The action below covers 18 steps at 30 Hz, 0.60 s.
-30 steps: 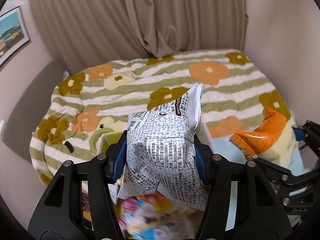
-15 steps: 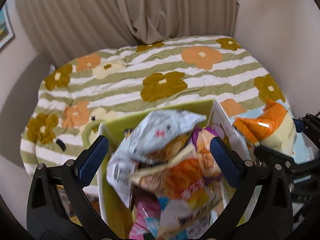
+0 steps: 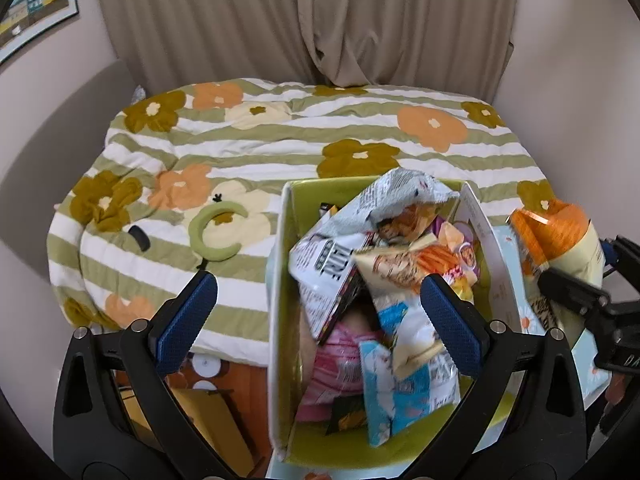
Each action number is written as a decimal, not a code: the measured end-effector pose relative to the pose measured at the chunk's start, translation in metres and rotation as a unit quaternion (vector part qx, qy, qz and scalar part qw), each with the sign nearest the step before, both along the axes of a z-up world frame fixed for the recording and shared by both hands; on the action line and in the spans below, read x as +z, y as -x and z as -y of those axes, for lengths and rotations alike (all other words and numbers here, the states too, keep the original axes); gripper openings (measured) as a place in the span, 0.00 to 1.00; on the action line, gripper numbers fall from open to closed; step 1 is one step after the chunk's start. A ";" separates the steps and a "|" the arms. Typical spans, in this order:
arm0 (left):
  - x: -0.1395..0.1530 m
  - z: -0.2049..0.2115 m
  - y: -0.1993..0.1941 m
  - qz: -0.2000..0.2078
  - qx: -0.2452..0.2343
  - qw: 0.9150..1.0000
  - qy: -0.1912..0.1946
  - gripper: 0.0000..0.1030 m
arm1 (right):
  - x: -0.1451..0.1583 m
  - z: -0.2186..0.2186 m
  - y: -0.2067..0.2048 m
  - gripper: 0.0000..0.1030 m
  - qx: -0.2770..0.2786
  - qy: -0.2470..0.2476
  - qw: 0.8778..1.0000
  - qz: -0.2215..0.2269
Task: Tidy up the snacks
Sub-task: 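Carry both bags over the box and open both tools to drop them inside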
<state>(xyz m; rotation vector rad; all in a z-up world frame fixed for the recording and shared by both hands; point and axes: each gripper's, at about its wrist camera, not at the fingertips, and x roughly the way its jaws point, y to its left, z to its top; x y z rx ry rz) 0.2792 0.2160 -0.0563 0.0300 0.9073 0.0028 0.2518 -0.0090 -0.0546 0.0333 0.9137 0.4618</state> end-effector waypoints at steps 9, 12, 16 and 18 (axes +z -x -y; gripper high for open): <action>-0.019 -0.008 0.017 -0.018 0.010 1.000 -0.012 0.98 | -0.028 -0.005 0.024 0.94 -0.013 -0.028 0.999 -0.023; -0.026 -0.008 0.022 -0.026 0.013 1.000 -0.007 0.98 | -0.029 0.000 0.031 0.95 -0.020 -0.025 0.999 -0.017; -0.030 -0.004 0.034 -0.028 0.015 0.999 -0.002 0.98 | -0.029 0.006 0.038 0.95 -0.022 -0.013 1.000 -0.018; -0.029 0.001 0.044 -0.028 0.017 0.999 -0.003 0.98 | -0.025 0.010 0.045 0.95 -0.021 -0.013 1.000 -0.014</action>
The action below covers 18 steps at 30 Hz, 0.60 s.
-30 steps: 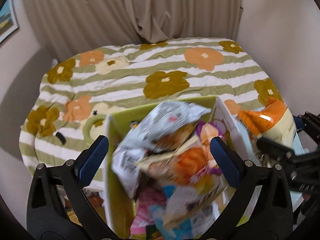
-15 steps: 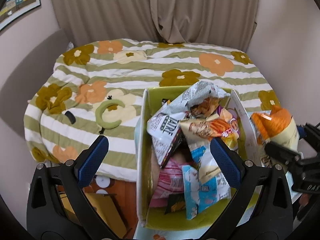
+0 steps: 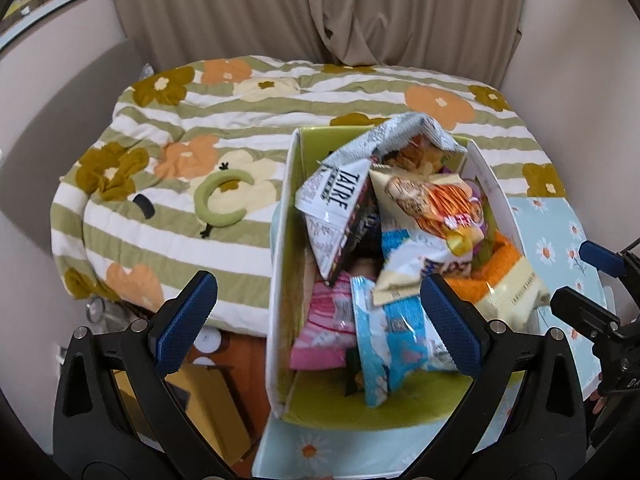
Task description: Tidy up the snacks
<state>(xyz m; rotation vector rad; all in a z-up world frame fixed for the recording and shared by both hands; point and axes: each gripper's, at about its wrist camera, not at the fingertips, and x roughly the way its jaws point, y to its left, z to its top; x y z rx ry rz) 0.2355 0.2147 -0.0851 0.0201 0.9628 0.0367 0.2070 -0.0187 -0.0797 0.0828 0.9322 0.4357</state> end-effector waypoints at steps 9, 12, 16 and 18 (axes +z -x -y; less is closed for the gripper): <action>0.035 0.031 0.059 0.044 -0.001 0.999 0.012 0.98 | 0.046 0.035 0.051 0.95 -0.017 0.007 0.998 0.062; 0.051 0.046 0.085 0.064 -0.014 0.998 0.022 0.98 | 0.067 0.050 0.075 0.95 -0.042 0.018 0.995 0.087; 0.068 0.067 0.118 0.090 -0.021 0.996 0.017 0.99 | 0.087 0.072 0.106 0.95 -0.089 0.036 0.990 0.104; 0.074 0.077 0.135 0.101 -0.025 0.994 0.014 0.99 | 0.091 0.080 0.121 0.95 -0.110 0.050 0.987 0.104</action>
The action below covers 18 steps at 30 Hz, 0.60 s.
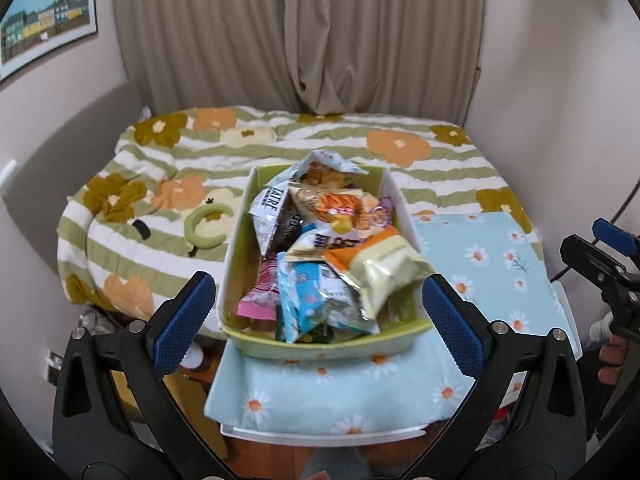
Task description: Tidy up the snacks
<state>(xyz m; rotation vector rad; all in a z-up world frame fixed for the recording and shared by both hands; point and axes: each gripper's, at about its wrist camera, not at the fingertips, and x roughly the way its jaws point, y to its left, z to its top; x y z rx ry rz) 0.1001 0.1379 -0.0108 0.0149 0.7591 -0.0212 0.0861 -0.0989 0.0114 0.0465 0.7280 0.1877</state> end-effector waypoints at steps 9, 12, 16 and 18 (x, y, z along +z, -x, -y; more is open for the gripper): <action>0.020 0.026 0.063 0.052 -0.005 0.999 -0.006 0.99 | 0.006 0.023 0.047 0.95 -0.035 0.023 0.999 0.013; 0.025 0.032 0.074 0.061 -0.006 0.998 -0.010 0.99 | 0.007 0.027 0.056 0.95 -0.039 0.023 0.999 0.018; 0.028 0.037 0.081 0.066 -0.006 0.998 -0.011 0.99 | 0.008 0.030 0.060 0.95 -0.041 0.021 0.999 0.022; 0.030 0.040 0.083 0.068 -0.008 0.998 -0.009 0.99 | 0.008 0.032 0.061 0.95 -0.042 0.020 0.999 0.023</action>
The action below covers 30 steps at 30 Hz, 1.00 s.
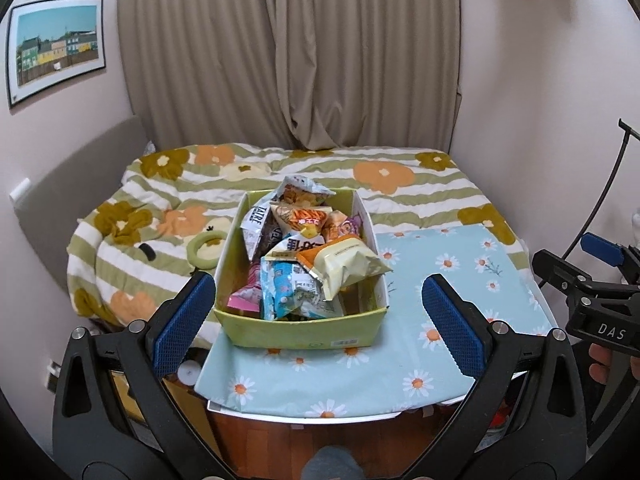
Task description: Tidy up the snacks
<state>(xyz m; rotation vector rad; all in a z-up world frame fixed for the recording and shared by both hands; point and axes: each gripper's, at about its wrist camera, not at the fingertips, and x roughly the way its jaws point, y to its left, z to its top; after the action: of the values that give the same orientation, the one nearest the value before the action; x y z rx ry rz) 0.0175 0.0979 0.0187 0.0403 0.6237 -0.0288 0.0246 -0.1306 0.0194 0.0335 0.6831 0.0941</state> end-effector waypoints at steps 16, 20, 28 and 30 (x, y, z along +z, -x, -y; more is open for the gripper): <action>0.002 0.015 0.002 0.004 -0.006 1.000 -0.011 0.99 | 0.001 0.008 0.000 0.95 -0.011 -0.002 1.000 0.001; 0.002 0.015 0.002 0.008 -0.004 1.000 -0.012 0.99 | 0.000 0.008 0.000 0.95 -0.014 -0.001 1.000 0.000; 0.001 0.017 0.000 0.009 -0.007 1.000 -0.016 0.99 | 0.000 0.009 0.002 0.95 -0.018 0.002 1.000 -0.001; 0.002 0.017 0.000 0.009 -0.008 1.000 -0.016 0.99 | 0.000 0.009 0.002 0.95 -0.019 0.003 1.000 -0.001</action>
<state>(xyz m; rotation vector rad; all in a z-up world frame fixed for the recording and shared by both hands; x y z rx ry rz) 0.0171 0.0809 0.0202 0.0759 0.6061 -0.0339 0.0224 -0.1394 0.0196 0.0415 0.6852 0.0556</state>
